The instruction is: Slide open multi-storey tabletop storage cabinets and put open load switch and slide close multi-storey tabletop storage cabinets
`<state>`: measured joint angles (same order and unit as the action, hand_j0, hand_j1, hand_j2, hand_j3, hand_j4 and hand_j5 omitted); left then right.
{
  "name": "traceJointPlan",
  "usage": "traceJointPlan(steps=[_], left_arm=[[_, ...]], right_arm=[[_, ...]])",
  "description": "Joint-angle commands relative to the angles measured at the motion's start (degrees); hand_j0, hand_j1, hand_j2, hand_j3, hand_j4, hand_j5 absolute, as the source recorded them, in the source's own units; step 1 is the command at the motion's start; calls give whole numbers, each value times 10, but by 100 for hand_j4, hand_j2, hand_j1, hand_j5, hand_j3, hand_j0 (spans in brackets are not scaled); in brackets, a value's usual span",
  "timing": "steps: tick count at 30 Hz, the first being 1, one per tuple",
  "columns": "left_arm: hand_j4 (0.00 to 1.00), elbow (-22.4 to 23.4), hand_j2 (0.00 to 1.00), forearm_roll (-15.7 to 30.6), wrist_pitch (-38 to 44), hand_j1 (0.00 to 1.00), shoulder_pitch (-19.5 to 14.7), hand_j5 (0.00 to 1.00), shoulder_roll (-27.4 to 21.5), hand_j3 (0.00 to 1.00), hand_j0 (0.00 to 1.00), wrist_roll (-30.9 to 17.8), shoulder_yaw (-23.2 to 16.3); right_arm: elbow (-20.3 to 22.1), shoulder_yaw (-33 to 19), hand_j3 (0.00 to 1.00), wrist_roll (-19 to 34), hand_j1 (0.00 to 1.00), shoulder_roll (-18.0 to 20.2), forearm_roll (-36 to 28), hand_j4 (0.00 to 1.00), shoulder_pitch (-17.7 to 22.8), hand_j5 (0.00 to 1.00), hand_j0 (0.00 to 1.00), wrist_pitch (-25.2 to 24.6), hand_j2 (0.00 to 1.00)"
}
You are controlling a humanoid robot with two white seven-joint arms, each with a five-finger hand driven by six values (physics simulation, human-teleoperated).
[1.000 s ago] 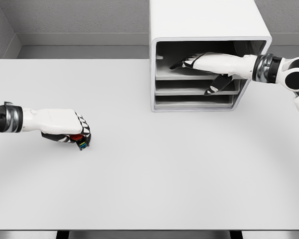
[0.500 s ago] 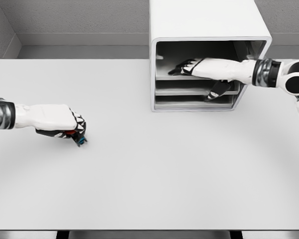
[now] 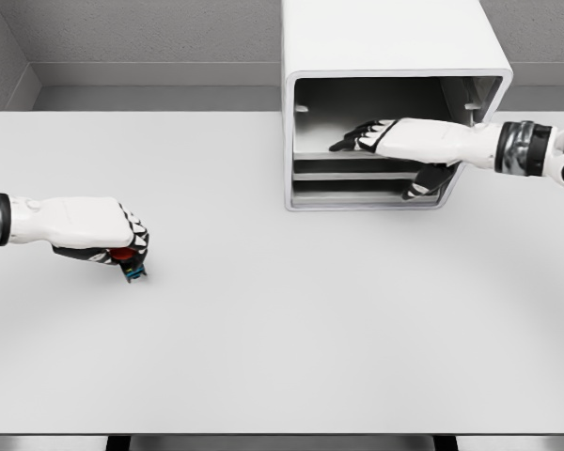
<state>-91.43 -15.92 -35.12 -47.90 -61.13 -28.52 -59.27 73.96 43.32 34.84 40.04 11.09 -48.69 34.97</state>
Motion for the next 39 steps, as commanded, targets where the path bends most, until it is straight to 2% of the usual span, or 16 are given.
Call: traceJointPlan(steps=[1,4,10,16,21,28,30,39], left_arm=[[41,-1,41,4,1,41,0,41,-3,41,41,0,1],[41,-1,41,4,1,41,0,41,-3,41,41,0,4],[41,-1,41,4,1,41,0,41,-3,41,41,0,4],[41,0,41,4,1,41,-3,41,-4,41,41,0,5],[41,0,41,4,1,41,-3,41,-4,41,41,0,5],[41,1,41,4,1,41,-4,41,-4,41,41,0,5],[41,1,41,4,1,41,-4,41,-4,41,41,0,6],[41,1,41,4,1,41,-4,41,-4,41,41,0,6]], right_arm=[[6,-1,100,2,100,7,2,100,0,100,100,0,100],[7,-11,100,2,100,10,2,100,10,100,100,0,100],[51,-15,100,2,100,22,3,100,22,100,100,0,100],[69,-16,100,2,100,36,3,100,25,100,100,0,100],[94,-33,100,2,100,50,3,100,46,100,100,0,100],[96,-37,100,2,100,53,3,100,54,100,100,0,100],[111,-39,100,2,100,70,3,100,58,100,100,0,100],[127,-40,100,2,100,79,8,100,71,100,100,0,100]])
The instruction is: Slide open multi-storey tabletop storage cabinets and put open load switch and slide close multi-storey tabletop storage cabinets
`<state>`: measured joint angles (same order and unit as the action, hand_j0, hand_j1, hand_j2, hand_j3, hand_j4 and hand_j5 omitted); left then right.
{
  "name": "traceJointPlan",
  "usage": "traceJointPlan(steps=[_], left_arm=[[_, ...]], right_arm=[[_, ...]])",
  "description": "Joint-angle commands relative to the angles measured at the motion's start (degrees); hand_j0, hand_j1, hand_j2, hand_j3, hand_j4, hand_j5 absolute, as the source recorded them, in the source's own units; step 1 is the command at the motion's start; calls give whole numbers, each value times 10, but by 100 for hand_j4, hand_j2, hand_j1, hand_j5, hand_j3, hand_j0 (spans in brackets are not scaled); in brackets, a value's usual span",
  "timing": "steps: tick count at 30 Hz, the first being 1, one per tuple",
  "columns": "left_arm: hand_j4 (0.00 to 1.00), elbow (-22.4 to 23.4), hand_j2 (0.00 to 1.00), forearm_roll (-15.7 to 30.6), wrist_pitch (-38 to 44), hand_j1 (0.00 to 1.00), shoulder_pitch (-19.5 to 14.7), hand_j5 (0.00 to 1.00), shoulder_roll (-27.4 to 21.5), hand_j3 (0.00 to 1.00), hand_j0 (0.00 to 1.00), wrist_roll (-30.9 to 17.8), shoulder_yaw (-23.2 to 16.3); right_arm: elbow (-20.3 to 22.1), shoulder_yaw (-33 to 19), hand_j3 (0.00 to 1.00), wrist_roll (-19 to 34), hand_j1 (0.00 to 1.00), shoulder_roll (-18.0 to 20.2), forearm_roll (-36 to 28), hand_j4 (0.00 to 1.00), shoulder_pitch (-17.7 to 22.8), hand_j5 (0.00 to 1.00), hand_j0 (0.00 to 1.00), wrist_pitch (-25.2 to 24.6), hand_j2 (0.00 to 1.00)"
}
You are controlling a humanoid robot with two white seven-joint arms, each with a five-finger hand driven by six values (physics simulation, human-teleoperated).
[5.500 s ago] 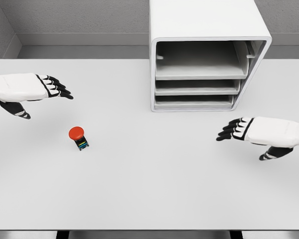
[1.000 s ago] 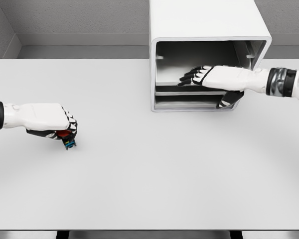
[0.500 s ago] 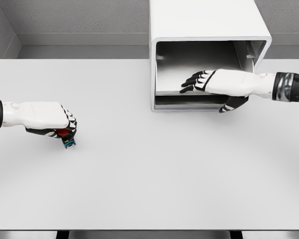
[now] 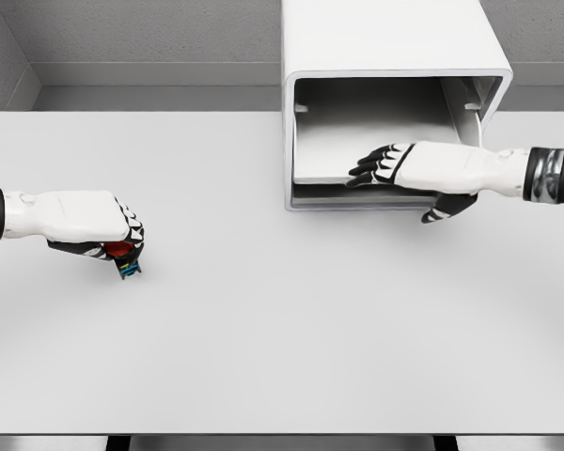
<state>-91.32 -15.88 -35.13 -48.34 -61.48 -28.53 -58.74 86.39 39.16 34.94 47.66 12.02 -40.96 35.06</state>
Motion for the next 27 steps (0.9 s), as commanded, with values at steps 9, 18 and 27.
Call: traceJointPlan(steps=[9,18,27], left_arm=[[41,0,41,3,1,41,0,41,-1,41,41,1,5],[41,-1,41,8,1,41,-3,41,-7,41,41,1,5],[41,-2,41,12,1,41,-4,41,-9,41,41,1,5]], right_arm=[[27,-38,100,1,100,29,1,100,25,100,100,-1,100],[53,-57,100,1,100,38,2,100,51,100,100,-1,100],[72,-62,100,1,100,60,3,100,62,100,100,-1,100]])
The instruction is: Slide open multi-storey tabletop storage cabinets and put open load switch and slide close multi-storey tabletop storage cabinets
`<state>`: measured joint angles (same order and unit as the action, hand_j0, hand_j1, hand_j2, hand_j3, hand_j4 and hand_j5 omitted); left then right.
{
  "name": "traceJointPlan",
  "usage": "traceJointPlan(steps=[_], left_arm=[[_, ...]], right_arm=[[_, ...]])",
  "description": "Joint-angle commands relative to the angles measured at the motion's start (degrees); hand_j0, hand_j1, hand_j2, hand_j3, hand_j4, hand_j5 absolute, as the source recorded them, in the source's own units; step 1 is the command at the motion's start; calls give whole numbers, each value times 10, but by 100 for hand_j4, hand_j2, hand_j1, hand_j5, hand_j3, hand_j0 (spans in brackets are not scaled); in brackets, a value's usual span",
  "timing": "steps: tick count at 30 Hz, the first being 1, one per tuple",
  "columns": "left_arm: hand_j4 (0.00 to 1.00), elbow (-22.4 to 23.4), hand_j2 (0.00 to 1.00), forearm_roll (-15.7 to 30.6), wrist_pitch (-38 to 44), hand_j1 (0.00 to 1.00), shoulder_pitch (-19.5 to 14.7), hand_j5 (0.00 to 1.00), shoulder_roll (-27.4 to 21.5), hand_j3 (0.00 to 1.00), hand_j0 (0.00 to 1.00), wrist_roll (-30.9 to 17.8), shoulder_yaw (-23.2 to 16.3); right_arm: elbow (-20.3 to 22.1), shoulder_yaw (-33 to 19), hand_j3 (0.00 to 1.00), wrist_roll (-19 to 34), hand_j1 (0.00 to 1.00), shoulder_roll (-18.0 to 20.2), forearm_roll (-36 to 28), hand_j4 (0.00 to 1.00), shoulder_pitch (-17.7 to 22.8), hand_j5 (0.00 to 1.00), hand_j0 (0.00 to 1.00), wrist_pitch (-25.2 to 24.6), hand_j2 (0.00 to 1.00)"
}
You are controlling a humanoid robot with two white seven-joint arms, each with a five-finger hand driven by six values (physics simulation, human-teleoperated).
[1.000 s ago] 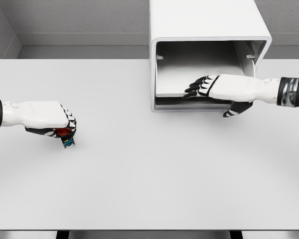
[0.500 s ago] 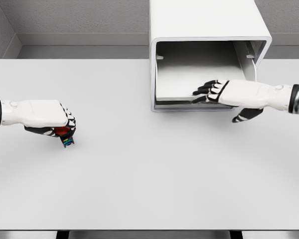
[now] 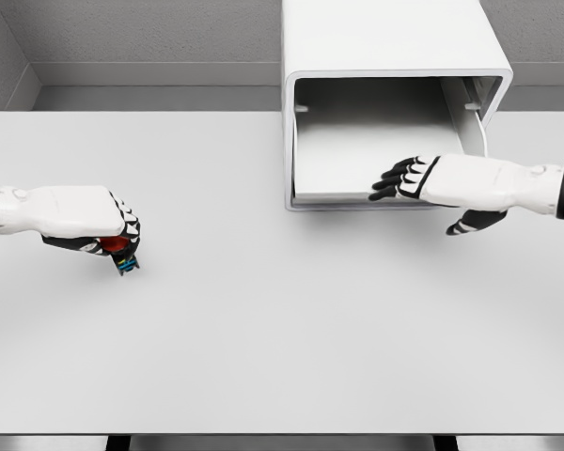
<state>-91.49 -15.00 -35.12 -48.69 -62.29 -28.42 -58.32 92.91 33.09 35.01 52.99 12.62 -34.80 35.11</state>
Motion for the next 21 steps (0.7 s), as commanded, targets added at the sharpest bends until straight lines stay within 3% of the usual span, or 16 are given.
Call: traceJointPlan(steps=[1,14,18,19,21], left_arm=[[41,0,41,3,1,41,0,41,-1,41,41,0,1],[41,-4,41,17,1,41,-10,41,-17,41,41,0,1],[41,-21,41,43,1,41,-21,41,-39,41,41,1,22],[41,-23,41,45,1,41,-24,41,-39,41,41,1,22],[41,-25,41,54,1,41,-35,41,-39,41,41,1,22]], right_arm=[[8,-4,100,0,100,8,-3,100,1,100,100,-1,100],[14,-37,100,0,100,21,-2,100,35,100,100,-1,100],[29,-38,100,0,100,27,7,100,41,100,100,-1,100],[30,-51,100,0,100,29,7,100,41,100,100,-1,100],[30,-141,100,0,100,32,5,100,68,100,100,-1,100]])
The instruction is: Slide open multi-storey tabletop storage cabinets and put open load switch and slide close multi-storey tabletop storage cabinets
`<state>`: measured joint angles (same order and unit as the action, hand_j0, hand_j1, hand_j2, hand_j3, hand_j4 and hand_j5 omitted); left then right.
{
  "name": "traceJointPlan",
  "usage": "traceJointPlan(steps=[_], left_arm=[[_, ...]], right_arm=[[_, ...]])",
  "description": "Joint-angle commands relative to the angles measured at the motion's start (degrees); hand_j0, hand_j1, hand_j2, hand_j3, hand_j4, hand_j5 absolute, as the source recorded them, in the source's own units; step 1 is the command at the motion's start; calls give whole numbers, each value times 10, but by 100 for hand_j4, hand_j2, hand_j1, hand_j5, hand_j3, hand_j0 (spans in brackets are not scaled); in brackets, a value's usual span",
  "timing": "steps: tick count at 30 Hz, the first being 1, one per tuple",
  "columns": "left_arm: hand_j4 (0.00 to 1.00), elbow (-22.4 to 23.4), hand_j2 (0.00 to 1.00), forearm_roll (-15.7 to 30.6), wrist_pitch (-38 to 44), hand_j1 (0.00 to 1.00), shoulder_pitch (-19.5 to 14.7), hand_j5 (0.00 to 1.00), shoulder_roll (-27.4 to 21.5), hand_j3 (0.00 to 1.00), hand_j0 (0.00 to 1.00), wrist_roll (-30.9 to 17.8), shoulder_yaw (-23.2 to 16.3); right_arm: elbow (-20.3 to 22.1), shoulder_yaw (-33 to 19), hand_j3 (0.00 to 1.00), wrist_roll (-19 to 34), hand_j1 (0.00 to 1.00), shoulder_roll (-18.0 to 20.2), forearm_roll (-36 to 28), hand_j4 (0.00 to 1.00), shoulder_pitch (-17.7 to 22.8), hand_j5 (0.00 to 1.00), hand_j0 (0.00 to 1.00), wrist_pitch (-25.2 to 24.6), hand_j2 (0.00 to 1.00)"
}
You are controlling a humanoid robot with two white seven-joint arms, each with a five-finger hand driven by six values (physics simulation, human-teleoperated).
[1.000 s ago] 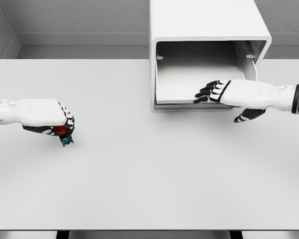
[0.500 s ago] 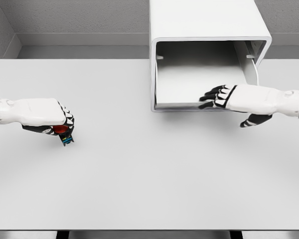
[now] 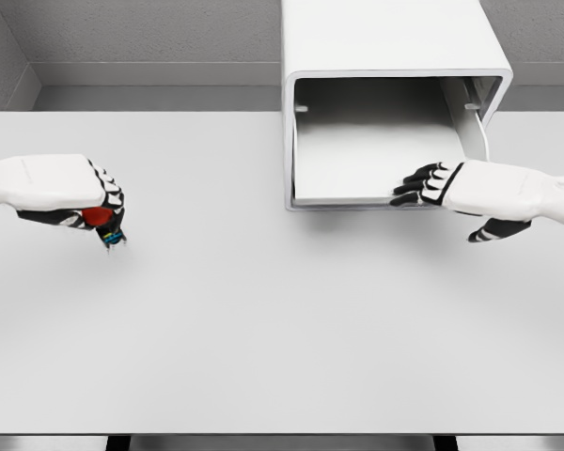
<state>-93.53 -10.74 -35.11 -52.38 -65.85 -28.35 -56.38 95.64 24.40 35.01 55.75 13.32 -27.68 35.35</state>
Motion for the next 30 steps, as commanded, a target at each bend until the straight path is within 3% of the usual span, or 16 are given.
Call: traceJointPlan(steps=[1,5,8,9,12,13,16,18,21,27,30], left_arm=[[41,-5,41,18,1,41,0,41,-3,41,41,1,3],[41,-13,41,34,1,41,-16,41,3,41,41,1,4],[41,-12,41,54,1,41,-40,41,30,41,41,1,3],[41,-12,41,55,1,41,-43,41,42,41,41,1,4],[41,-12,41,62,1,41,-66,41,75,41,41,1,3],[41,-12,41,69,1,41,-73,41,76,41,41,1,3],[41,-11,41,78,1,41,-95,41,88,41,41,1,3],[41,-10,41,78,1,41,-102,41,101,41,41,1,3],[41,-9,41,79,1,41,-108,41,113,41,41,1,3],[41,-10,41,110,1,41,-129,41,114,41,41,1,3],[41,-9,41,129,1,41,-153,41,158,41,41,-2,2]], right_arm=[[2,-75,100,0,100,4,-4,100,0,100,100,-4,100],[2,-161,100,0,100,5,-65,100,22,100,100,-4,100],[2,-217,99,0,99,29,-97,99,83,99,99,-4,99],[2,-247,91,0,91,36,-99,91,126,91,91,-4,91],[1,-408,72,0,72,39,-99,72,278,72,72,-4,72],[1,-431,67,0,67,39,-98,67,299,67,67,-4,67],[2,-432,51,0,51,39,-97,51,322,51,51,-4,51],[2,-399,47,0,47,50,-92,47,337,47,47,-4,47],[2,-386,47,0,47,53,-81,47,338,47,47,-4,47],[3,-294,50,0,50,55,-30,50,323,50,50,-4,50],[4,-262,52,0,52,54,-27,52,311,52,52,-4,52]])
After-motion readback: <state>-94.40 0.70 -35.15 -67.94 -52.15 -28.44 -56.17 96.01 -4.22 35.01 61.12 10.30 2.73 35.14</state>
